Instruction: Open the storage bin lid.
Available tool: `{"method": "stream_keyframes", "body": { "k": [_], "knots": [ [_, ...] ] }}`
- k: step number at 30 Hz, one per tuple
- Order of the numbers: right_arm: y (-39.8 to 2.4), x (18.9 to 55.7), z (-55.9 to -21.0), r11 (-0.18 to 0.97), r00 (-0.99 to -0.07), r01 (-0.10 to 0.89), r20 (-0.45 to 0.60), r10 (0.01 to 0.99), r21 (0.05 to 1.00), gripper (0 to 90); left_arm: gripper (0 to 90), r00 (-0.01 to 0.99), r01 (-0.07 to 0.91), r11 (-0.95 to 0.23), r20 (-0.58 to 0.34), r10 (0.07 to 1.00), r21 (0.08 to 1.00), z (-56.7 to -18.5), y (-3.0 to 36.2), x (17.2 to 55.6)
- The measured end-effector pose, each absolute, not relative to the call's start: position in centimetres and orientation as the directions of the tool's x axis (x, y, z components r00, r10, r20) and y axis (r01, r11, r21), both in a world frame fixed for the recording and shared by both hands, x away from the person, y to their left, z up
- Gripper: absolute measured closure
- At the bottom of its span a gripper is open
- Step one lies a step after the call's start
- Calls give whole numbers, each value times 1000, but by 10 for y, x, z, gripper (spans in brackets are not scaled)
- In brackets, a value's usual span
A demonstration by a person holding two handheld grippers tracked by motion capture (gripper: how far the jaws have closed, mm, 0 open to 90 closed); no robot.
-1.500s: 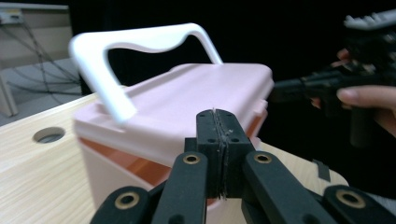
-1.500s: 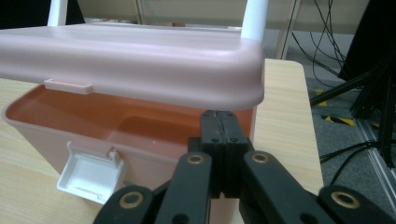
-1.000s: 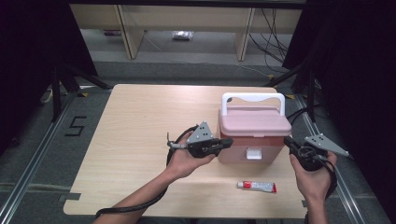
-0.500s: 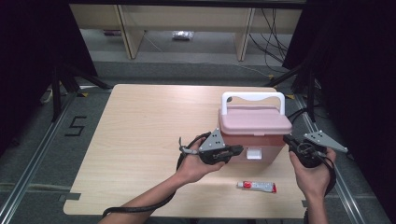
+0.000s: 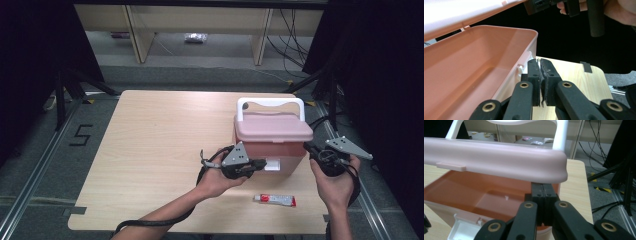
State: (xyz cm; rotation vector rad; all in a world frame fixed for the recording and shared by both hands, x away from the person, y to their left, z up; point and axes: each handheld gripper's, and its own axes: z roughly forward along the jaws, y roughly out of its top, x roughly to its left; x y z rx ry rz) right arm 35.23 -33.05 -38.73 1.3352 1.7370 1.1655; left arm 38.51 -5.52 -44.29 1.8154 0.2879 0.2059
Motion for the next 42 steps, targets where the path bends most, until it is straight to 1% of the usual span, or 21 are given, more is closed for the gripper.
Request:
{"method": "stream_keyframes", "body": {
  "k": [5,6,7,8,10,11,12,15,18,21,24,27,32,33,35,38,39,42],
  "knots": [
    [-331,354,-386,98,-269,361,2,963,927,900,855,954,74,-257,6,299,964,-446,-63,387],
    [-331,355,-387,102,-267,338,-9,964,936,900,854,955,71,-254,8,297,965,-447,-65,387],
    [-330,355,-386,85,-262,346,9,965,934,900,854,955,67,-253,11,296,965,-448,-68,387],
    [-328,353,-385,60,-262,386,47,964,921,900,855,955,65,-256,13,295,965,-448,-69,387],
    [-330,355,-384,84,-275,373,24,961,924,900,856,956,61,-258,18,294,964,-449,-73,387],
    [-328,354,-384,62,-266,382,45,963,922,900,857,956,60,-257,19,293,964,-450,-74,387],
    [-330,355,-384,88,-277,368,19,961,926,900,857,956,58,-259,21,294,964,-450,-75,388],
    [-330,355,-384,96,-276,364,9,961,927,900,859,954,50,-266,33,298,963,-452,-78,389],
    [-330,355,-383,99,-279,362,6,960,927,900,862,954,49,-269,35,299,962,-455,-79,390],
    [-328,353,-382,69,-262,376,35,965,924,900,864,952,45,-273,42,302,961,-457,-80,391],
    [-330,356,-382,100,-278,353,2,961,930,900,866,952,41,-275,46,303,961,-459,-80,391],
    [-329,355,-380,82,-270,363,20,963,928,900,872,951,36,-277,52,305,960,-461,-81,389],
    [-329,356,-376,94,-269,344,2,963,934,900,884,949,26,-286,66,308,958,-463,-83,387],
    [-328,356,-375,81,-264,352,16,964,933,900,885,949,25,-287,67,308,958,-463,-83,387],
    [-330,357,-374,95,-274,335,0,962,937,900,888,948,14,-287,78,308,958,-463,-83,387],
    [-328,356,-373,74,-257,346,19,966,935,900,891,948,18,-281,73,310,959,-464,-83,387],
    [-329,357,-372,90,-265,335,2,964,938,900,891,948,24,-280,68,312,960,-464,-83,387],
    [-328,358,-371,79,-258,324,7,966,943,900,892,947,30,-277,62,316,960,-465,-83,386]
  ]
}}
